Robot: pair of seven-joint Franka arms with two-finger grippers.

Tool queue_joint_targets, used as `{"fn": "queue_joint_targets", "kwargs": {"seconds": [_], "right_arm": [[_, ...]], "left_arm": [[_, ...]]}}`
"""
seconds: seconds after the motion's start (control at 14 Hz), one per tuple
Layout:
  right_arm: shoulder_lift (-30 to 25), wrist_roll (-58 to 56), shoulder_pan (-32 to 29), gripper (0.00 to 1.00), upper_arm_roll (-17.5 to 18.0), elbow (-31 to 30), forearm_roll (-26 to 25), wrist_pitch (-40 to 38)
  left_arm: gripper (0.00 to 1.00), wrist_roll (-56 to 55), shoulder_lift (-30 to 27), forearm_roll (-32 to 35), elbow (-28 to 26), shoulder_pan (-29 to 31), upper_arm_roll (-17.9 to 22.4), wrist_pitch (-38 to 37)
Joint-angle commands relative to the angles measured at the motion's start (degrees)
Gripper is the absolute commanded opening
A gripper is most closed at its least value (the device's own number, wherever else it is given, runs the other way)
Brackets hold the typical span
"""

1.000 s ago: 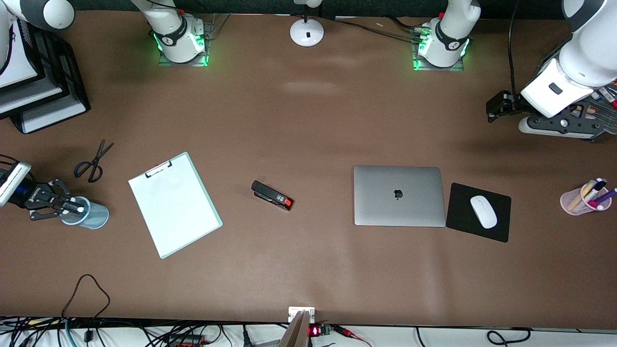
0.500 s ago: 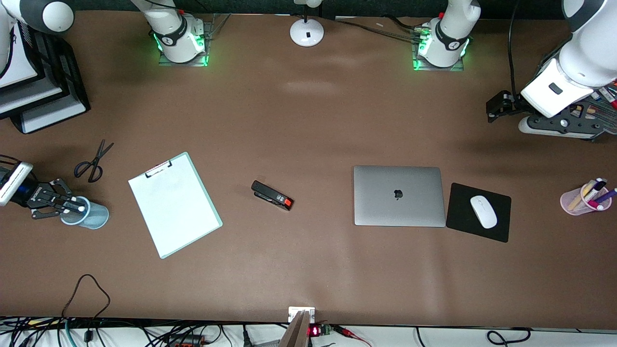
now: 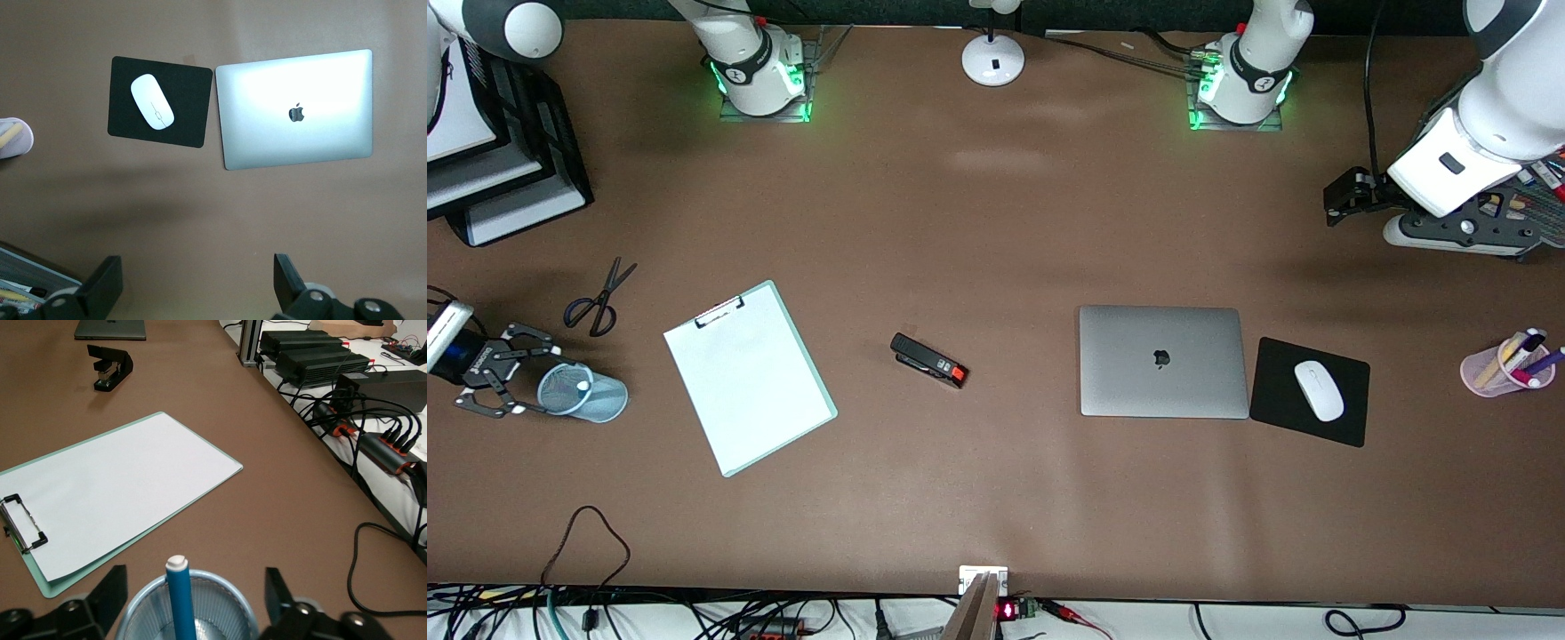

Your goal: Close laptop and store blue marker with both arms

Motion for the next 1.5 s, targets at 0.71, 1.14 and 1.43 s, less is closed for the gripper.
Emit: {"fn": "queue_joint_targets", "kwargs": {"seconds": [0.71, 1.14, 1.43], "right_arm": [[-7.8, 32.5, 5.6, 1.0, 0.4, 15.3, -15.0, -16.3], [-13.3, 49.0, 18.6, 1.0, 0.4, 15.3, -27.2, -15.5], [-13.4, 59.3, 23.7, 1.0, 0.5, 14.7, -31.0, -12.3]], "left_arm": [[1.0, -0.2, 1.0, -1.2, 2.0, -0.2, 0.1, -1.4], [1.0, -0.1, 1.0, -1.2, 2.0, -0.1, 0.1, -1.4], [1.0, -0.1, 1.0, -1.2, 2.0, -0.1, 0.1, -1.4]]}}
